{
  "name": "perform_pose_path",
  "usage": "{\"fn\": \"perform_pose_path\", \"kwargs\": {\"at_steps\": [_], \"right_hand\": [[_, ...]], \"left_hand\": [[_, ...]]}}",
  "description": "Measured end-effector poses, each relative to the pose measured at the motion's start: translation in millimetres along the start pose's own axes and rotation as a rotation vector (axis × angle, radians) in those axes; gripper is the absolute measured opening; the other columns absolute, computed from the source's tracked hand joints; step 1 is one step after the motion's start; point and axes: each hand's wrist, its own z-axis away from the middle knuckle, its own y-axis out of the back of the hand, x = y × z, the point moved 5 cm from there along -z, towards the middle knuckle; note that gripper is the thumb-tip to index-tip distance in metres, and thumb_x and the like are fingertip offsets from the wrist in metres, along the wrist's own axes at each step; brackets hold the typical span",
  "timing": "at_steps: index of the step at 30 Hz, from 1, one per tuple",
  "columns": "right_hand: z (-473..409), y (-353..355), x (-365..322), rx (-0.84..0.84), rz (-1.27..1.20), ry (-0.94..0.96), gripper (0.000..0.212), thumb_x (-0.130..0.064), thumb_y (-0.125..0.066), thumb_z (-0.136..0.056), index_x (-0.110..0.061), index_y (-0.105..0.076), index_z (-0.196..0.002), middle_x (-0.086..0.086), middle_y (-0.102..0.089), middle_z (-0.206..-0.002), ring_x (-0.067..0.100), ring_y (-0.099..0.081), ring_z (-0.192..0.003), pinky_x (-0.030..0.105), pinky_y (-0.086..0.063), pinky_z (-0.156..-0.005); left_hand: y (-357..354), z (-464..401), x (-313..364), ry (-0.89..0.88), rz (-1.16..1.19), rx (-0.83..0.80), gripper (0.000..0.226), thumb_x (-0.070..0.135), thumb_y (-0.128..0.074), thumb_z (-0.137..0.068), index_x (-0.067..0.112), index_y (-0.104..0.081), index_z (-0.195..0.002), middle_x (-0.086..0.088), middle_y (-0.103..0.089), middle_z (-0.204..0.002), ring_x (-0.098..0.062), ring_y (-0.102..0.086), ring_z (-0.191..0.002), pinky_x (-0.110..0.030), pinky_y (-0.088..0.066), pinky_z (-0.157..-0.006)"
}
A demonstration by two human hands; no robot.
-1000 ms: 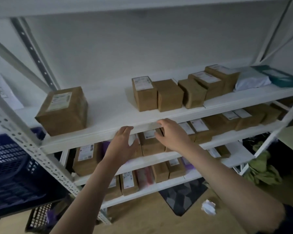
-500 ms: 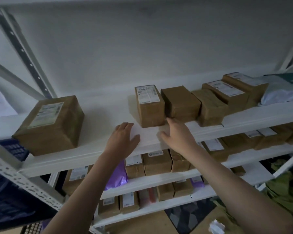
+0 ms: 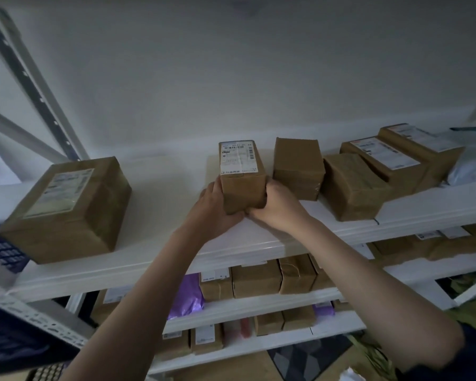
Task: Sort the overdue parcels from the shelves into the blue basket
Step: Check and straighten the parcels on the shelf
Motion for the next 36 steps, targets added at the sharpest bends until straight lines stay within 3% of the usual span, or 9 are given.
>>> {"fn": "perform_pose_path", "kwargs": {"at_steps": [4,9,12,18,22,27,36], "right_hand": [[-1.3,-1.0,6.6,-0.005,-0.01,0.014,0.07,-0.036,-0.079,-0.079,-0.023,-0.051,-0.141,-0.002,-0.063,-0.127,0.016,-0.063,-0.111,0.039,-0.057,-0.091],[13.0,4.4,7.7,0.062,0.051,0.13,0.079,-0.043,-0.077,-0.082,-0.025,-0.041,-0.149,0.0,-0.055,-0.133,0.016,-0.058,-0.118,0.036,-0.055,-0.095],[23.6,13.8,-2.0,0.15,0.063,0.23,0.08,-0.041,-0.075,-0.084,-0.02,-0.038,-0.152,0.001,-0.055,-0.131,0.014,-0.056,-0.119,0.031,-0.054,-0.094],[34.0,30.4,-21.0,0.235,0.044,0.342,0.079,-0.035,-0.074,-0.086,-0.014,-0.037,-0.153,0.0,-0.053,-0.133,0.009,-0.05,-0.122,0.019,-0.047,-0.097],[31.9,31.7,-25.1,0.259,0.029,0.368,0.076,-0.036,-0.072,-0.086,-0.011,-0.04,-0.151,0.001,-0.053,-0.134,0.01,-0.051,-0.124,0.02,-0.048,-0.1],[27.3,25.4,-21.4,0.251,0.026,0.351,0.078,-0.037,-0.074,-0.087,-0.016,-0.038,-0.152,-0.003,-0.052,-0.135,0.005,-0.049,-0.122,0.006,-0.038,-0.094],[19.9,7.9,1.8,0.081,-0.071,0.213,0.072,-0.039,-0.079,-0.083,-0.024,-0.044,-0.145,-0.004,-0.055,-0.128,0.01,-0.058,-0.111,0.013,-0.045,-0.084]], "left_hand": [[-3.7,6.5,13.2,-0.014,-0.002,0.035,0.095,0.042,-0.077,-0.081,0.011,-0.026,-0.155,-0.009,-0.042,-0.149,-0.03,-0.041,-0.137,-0.043,-0.041,-0.11],[-2.0,26.8,21.5,-0.077,-0.031,0.162,0.1,0.046,-0.074,-0.082,0.01,-0.021,-0.159,-0.008,-0.035,-0.156,-0.027,-0.036,-0.141,-0.042,-0.041,-0.112],[6.6,41.4,32.0,-0.146,-0.015,0.31,0.094,0.049,-0.067,-0.082,0.007,-0.028,-0.156,-0.012,-0.039,-0.153,-0.028,-0.036,-0.14,-0.044,-0.039,-0.115],[26.4,59.3,52.6,-0.177,-0.008,0.448,0.089,0.045,-0.067,-0.084,0.011,-0.03,-0.156,-0.005,-0.034,-0.155,-0.021,-0.032,-0.144,-0.034,-0.034,-0.114],[34.1,58.5,53.9,-0.19,-0.053,0.457,0.091,0.045,-0.068,-0.085,0.013,-0.025,-0.159,-0.003,-0.03,-0.157,-0.018,-0.028,-0.146,-0.031,-0.032,-0.115],[32.7,55.8,47.7,-0.18,-0.068,0.443,0.093,0.043,-0.073,-0.085,0.013,-0.023,-0.159,-0.003,-0.03,-0.157,-0.02,-0.03,-0.146,-0.033,-0.035,-0.114],[7.7,45.2,26.2,-0.129,0.015,0.243,0.093,0.044,-0.073,-0.083,0.018,-0.023,-0.158,0.0,-0.034,-0.155,-0.021,-0.036,-0.143,-0.045,-0.039,-0.115]]}}
